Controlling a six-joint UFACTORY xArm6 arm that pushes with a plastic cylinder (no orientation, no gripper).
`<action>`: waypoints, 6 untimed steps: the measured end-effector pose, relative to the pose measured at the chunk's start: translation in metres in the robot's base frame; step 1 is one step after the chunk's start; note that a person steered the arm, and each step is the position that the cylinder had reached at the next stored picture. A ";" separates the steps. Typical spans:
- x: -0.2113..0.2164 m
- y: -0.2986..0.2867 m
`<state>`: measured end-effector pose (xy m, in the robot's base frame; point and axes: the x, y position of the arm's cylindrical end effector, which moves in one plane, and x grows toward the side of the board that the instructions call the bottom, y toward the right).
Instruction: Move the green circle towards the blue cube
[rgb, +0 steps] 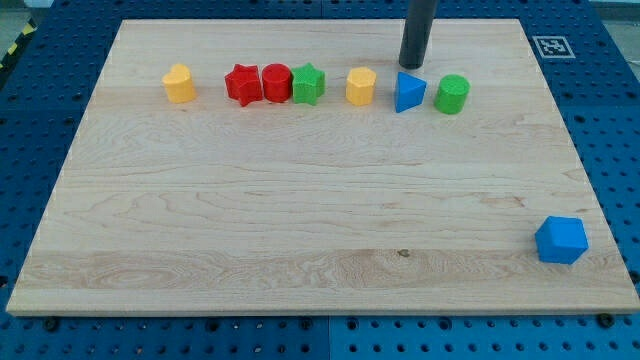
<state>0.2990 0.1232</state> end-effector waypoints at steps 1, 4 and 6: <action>0.044 0.018; 0.027 0.052; 0.086 0.080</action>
<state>0.3851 0.2034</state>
